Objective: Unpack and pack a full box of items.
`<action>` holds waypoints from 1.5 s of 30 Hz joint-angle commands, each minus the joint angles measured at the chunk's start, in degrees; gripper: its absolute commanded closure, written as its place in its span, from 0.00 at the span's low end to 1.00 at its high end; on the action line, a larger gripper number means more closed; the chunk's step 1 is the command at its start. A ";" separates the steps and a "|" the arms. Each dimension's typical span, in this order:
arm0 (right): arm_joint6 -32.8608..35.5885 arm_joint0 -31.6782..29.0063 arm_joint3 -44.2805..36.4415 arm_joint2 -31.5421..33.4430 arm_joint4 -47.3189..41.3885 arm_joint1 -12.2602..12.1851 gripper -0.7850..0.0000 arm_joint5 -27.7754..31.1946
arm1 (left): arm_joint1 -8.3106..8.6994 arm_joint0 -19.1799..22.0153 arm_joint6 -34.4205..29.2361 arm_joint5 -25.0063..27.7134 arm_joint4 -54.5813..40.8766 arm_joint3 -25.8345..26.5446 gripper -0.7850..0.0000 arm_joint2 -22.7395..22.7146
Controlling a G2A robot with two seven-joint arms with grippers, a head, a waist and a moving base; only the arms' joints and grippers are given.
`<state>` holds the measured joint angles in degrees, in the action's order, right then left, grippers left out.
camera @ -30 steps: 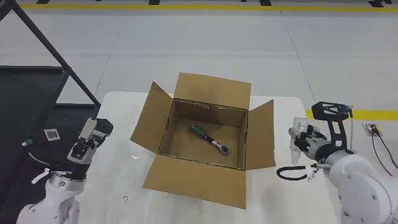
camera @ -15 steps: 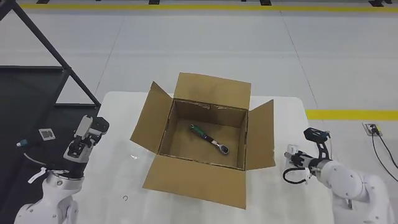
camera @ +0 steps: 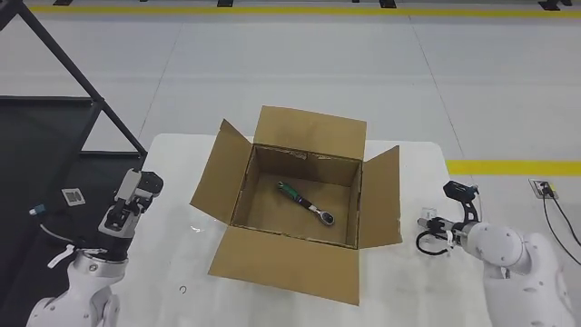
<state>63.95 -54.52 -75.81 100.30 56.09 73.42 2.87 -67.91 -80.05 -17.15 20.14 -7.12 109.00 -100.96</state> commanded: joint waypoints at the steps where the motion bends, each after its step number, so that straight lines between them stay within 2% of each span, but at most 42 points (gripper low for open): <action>1: 0.26 0.63 0.87 -0.12 -0.05 -0.24 0.50 0.40 | -0.01 -0.09 0.22 -0.04 0.14 0.10 0.00 0.07; 4: 0.51 1.19 1.23 -0.66 0.05 -0.51 0.33 0.24 | -0.01 -0.16 0.37 -0.08 0.23 0.23 0.00 0.15; 9: 0.74 0.89 -0.50 -1.03 0.10 -0.98 0.24 -0.24 | -0.03 -0.03 0.58 -0.14 0.47 0.38 0.00 0.56; 14: 0.22 -1.09 -7.10 -0.84 -0.31 -1.37 0.27 -1.55 | 0.00 0.05 0.51 -0.08 0.33 0.39 0.00 0.51; 16: 0.20 -2.09 -11.80 -0.58 -0.92 -1.52 0.29 -1.90 | 0.01 0.04 0.44 -0.04 0.19 0.42 0.00 0.44; 22: 1.96 -3.50 -28.85 -0.86 -1.93 -2.01 0.27 -2.49 | 0.05 -0.27 0.21 0.31 -0.37 0.63 0.00 0.01; 27: 4.13 -0.56 -40.11 -5.43 -1.60 -2.23 0.36 -2.78 | 0.07 -1.17 0.39 1.25 -1.52 0.26 0.00 -0.99; 31: 6.78 4.77 -43.94 -12.75 -1.74 -2.19 0.37 -1.52 | 0.07 -2.16 0.85 2.02 -2.76 -0.02 0.00 -2.18; 33: 8.03 8.21 -43.72 -17.54 -2.31 -2.02 0.32 -0.43 | 0.06 -2.69 1.05 2.47 -3.45 -0.10 0.00 -2.80; 35: 9.58 12.11 -41.67 -22.86 -3.24 -1.70 0.18 0.84 | 0.06 -3.28 1.24 2.96 -3.94 -0.19 0.00 -3.49; 41: 12.68 24.51 -28.40 -40.58 -4.61 0.61 0.15 1.09 | 0.05 -5.28 1.73 4.18 -5.63 0.02 0.00 -5.85; 45: 12.39 31.60 -15.43 -49.33 -8.66 2.95 0.20 1.47 | 0.03 -6.43 1.86 4.84 -6.57 0.05 0.00 -7.19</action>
<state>76.59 -25.02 -95.94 53.53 48.92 75.74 3.95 -67.87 -86.17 -15.30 24.80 -13.49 109.07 -107.83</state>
